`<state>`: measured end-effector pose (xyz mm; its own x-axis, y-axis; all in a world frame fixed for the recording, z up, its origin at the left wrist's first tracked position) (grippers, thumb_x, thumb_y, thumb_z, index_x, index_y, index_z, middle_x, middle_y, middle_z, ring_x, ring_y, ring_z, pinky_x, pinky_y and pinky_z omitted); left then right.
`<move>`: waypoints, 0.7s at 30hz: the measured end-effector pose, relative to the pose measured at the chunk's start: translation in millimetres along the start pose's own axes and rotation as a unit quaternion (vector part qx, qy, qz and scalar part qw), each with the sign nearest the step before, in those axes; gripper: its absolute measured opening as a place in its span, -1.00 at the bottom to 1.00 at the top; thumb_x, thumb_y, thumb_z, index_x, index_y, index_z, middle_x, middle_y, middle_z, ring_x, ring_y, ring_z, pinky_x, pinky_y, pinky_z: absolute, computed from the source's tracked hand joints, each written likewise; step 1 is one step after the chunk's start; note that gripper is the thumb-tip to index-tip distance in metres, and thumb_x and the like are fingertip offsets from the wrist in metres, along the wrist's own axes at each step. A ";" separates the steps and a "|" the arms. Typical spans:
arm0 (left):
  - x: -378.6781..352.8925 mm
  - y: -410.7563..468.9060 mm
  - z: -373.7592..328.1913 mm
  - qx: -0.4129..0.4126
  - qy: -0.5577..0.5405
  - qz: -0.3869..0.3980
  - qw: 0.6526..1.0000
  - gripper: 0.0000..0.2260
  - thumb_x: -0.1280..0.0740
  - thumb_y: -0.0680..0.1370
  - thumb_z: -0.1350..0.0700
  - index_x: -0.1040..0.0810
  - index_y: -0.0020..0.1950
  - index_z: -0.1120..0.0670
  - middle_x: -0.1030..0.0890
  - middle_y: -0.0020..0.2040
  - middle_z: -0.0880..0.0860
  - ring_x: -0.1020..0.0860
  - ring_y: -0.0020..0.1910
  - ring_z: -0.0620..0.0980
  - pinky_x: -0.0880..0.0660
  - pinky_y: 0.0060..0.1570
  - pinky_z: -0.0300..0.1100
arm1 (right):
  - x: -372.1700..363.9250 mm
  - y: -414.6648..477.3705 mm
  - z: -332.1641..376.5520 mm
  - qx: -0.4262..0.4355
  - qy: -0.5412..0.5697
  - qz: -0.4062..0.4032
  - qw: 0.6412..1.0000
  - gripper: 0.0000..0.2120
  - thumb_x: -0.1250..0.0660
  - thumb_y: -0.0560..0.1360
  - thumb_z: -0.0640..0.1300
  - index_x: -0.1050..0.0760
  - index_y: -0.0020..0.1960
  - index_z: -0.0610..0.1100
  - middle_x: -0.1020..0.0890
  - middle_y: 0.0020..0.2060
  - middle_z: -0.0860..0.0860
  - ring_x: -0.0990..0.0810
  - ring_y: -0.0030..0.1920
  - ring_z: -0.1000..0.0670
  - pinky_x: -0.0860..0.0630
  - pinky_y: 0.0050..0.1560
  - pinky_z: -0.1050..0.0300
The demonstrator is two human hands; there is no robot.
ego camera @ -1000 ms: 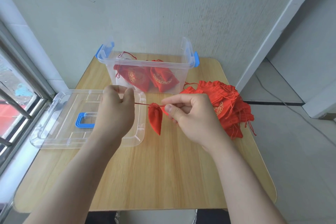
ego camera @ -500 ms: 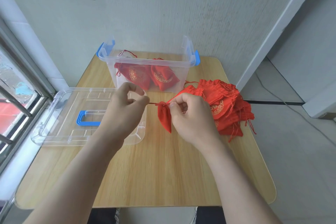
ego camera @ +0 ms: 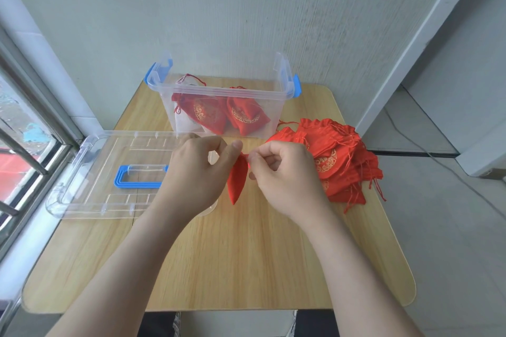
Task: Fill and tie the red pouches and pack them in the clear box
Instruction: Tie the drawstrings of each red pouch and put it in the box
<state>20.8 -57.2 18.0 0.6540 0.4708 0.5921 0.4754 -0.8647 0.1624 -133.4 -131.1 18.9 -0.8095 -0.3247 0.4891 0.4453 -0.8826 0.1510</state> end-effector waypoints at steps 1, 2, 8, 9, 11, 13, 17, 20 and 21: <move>0.6 0.5 0.0 0.003 -0.004 -0.001 1.000 -0.58 -0.31 0.69 -0.13 -0.50 -0.35 -0.04 -0.50 -0.41 -0.21 -0.41 -0.22 -0.16 -0.29 -0.18 -0.19 | -0.2 0.3 -1.1 0.005 -0.020 0.002 1.000 -0.86 -0.41 0.61 -0.16 -0.70 -0.10 -0.07 -0.71 -0.35 0.10 -0.70 -0.28 0.12 -0.63 -0.13 0.08; 0.6 0.7 0.6 0.007 -0.004 0.000 1.000 -0.56 -0.30 0.70 -0.10 -0.44 -0.36 -0.02 -0.48 -0.43 -0.24 -0.39 -0.29 -0.16 -0.28 -0.22 -0.19 | 0.1 0.5 -2.3 0.010 -0.046 0.002 0.999 -0.86 -0.41 0.62 -0.17 -0.70 -0.09 -0.06 -0.70 -0.35 0.11 -0.68 -0.27 0.14 -0.60 -0.16 0.16; -1.3 0.4 -0.2 -0.012 0.031 0.005 0.999 -0.53 -0.29 0.70 0.00 -0.26 -0.37 0.05 -0.28 -0.46 -0.09 -0.31 -0.41 -0.09 -0.20 -0.35 -0.19 | 1.9 -0.4 0.6 0.068 -0.175 -0.044 0.981 -0.88 -0.38 0.61 -0.18 -0.65 -0.06 -0.05 -0.71 -0.20 0.09 -0.67 -0.15 0.00 -0.58 -0.08 -0.01; -0.4 1.3 -0.4 -0.010 0.030 -0.006 0.999 -0.53 -0.30 0.69 0.00 -0.27 -0.38 0.08 -0.29 -0.46 -0.06 -0.31 -0.42 -0.08 -0.23 -0.35 -0.18 | 0.7 -1.3 1.9 0.077 -0.189 -0.047 0.978 -0.90 -0.36 0.62 -0.17 -0.64 -0.04 -0.06 -0.70 -0.16 0.07 -0.67 -0.11 -0.03 -0.59 -0.06 -0.05; 1.5 2.7 0.2 -0.003 0.027 -0.030 0.999 -0.53 -0.34 0.66 -0.02 -0.36 -0.38 0.15 -0.36 -0.48 0.04 -0.34 -0.45 -0.07 -0.30 -0.35 -0.14 | -1.1 -2.2 2.8 0.084 -0.206 -0.047 0.974 -0.91 -0.34 0.63 -0.15 -0.61 -0.01 -0.07 -0.68 -0.11 0.04 -0.66 -0.07 -0.06 -0.58 -0.05 -0.08; 2.7 2.1 -0.7 0.007 0.017 -0.046 0.999 -0.53 -0.34 0.66 -0.13 -0.45 -0.36 0.12 -0.37 -0.54 -0.03 -0.36 -0.50 -0.09 -0.31 -0.39 -0.17 | 0.4 -1.8 2.1 0.091 -0.203 -0.054 0.973 -0.92 -0.34 0.62 -0.17 -0.61 -0.02 -0.09 -0.69 -0.11 0.03 -0.66 -0.08 -0.07 -0.57 -0.05 -0.05; 5.3 1.1 -0.5 0.029 -0.005 -0.060 0.998 -0.63 -0.17 0.71 -0.24 -0.54 0.07 0.03 -0.41 -0.53 -0.11 -0.45 -0.45 -0.14 -0.32 -0.33 -0.12 | 6.0 -0.6 -1.1 0.083 -0.208 -0.052 0.973 -0.90 -0.34 0.62 -0.17 -0.61 -0.05 -0.10 -0.68 -0.17 0.03 -0.65 -0.12 -0.06 -0.52 -0.10 0.00; 6.6 2.2 5.0 0.027 0.028 -0.054 0.998 -0.79 -0.22 0.73 -0.08 -0.53 0.20 0.02 -0.46 -0.46 0.00 -0.50 -0.39 -0.12 -0.39 -0.27 -0.20 | 6.5 -1.5 -2.4 0.071 -0.225 -0.048 0.971 -0.90 -0.33 0.62 -0.15 -0.60 -0.05 -0.08 -0.68 -0.16 0.02 -0.65 -0.11 -0.08 -0.54 -0.10 -0.02; 5.7 2.3 6.0 0.025 0.039 -0.049 0.998 -0.83 -0.24 0.73 -0.03 -0.54 0.20 0.01 -0.49 -0.43 0.00 -0.51 -0.39 -0.11 -0.42 -0.25 -0.21 | 6.8 -1.4 -3.4 0.066 -0.229 -0.050 0.970 -0.90 -0.33 0.62 -0.14 -0.60 -0.05 -0.08 -0.68 -0.16 0.02 -0.65 -0.11 -0.09 -0.55 -0.10 -0.03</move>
<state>29.2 -55.5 17.0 0.5563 0.5359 0.6351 0.5654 -0.8042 0.1834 -140.8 -133.2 19.1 -0.6098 -0.0289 0.7920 0.4439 -0.8403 0.3111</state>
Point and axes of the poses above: each hand's wrist, its own y-axis towards the middle knuckle, its own x-axis out of the back of the hand, z = x × y, the point moved 3 cm from there along y, towards the middle knuckle
